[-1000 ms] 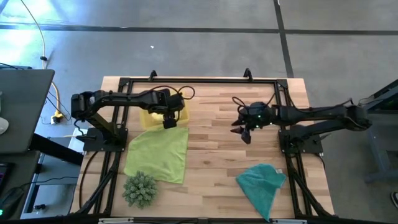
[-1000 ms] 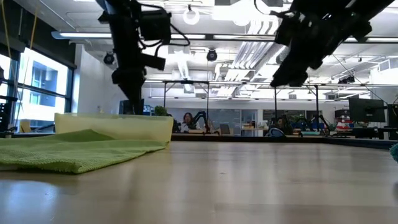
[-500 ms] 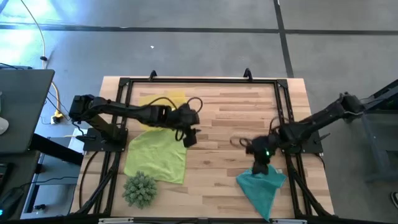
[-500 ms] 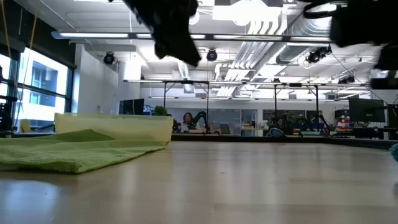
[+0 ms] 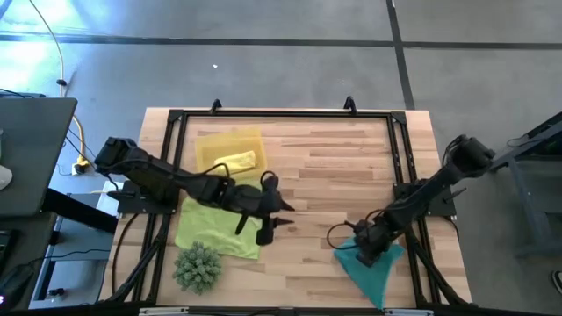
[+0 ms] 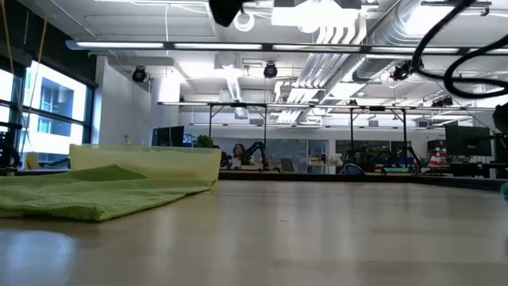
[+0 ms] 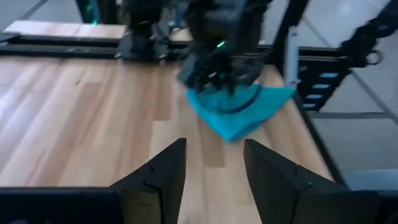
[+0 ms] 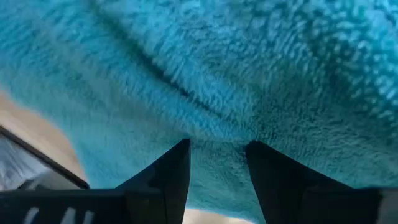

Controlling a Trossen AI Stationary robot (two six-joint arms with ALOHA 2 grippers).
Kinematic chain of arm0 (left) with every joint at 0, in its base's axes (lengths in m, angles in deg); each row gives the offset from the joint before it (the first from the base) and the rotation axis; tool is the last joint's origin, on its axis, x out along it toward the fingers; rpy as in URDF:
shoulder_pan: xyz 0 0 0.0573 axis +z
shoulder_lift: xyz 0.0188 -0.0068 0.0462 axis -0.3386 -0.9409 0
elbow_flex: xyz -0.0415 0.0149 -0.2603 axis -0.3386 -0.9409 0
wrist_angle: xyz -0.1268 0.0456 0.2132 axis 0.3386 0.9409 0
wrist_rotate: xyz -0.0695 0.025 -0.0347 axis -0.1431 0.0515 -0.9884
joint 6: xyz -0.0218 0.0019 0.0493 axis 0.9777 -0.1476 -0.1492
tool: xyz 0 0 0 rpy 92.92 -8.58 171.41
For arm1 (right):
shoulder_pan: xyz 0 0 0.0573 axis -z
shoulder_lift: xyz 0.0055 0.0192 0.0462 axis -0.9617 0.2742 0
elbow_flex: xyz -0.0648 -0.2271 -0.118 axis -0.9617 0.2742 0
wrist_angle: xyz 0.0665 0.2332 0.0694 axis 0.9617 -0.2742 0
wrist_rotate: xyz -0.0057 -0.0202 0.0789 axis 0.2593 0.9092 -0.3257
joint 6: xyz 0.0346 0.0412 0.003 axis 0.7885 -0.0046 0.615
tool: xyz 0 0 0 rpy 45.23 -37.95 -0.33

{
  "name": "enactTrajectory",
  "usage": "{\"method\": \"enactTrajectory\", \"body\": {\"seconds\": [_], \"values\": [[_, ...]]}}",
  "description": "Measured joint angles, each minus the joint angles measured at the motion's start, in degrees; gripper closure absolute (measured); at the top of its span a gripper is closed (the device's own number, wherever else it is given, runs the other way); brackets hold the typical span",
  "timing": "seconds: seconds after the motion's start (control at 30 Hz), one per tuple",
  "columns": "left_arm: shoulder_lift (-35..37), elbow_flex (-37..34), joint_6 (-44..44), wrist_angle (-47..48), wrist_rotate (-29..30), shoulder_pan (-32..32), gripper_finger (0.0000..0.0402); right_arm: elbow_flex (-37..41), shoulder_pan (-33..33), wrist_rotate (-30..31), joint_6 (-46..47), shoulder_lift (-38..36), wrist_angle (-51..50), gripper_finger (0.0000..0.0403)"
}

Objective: Roll microfiber towels into tight, uniform cylinder then place into a basket
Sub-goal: Roll the blue microfiber towel

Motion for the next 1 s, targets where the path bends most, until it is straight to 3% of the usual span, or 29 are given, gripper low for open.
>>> {"method": "enactTrajectory", "body": {"seconds": [0.4,0.73,0.9,1.0], "values": [[0.0,0.0,0.0,-1.8,0.1,-5.8,0.0253,-0.4,9.9,4.0,-10.5,3.9,4.0,0.0249],[0.0,0.0,0.8,-0.8,0.2,-7.5,0.0253,0.4,22.0,19.2,-28.1,4.9,23.5,0.0249],[0.0,0.0,1.0,1.2,0.2,-7.8,0.0253,0.5,28.5,21.6,-37.5,4.8,30.0,0.0249],[0.0,0.0,1.0,2.3,0.2,-7.8,0.0253,0.5,32.2,19.1,-40.3,4.8,34.2,0.0249]]}}
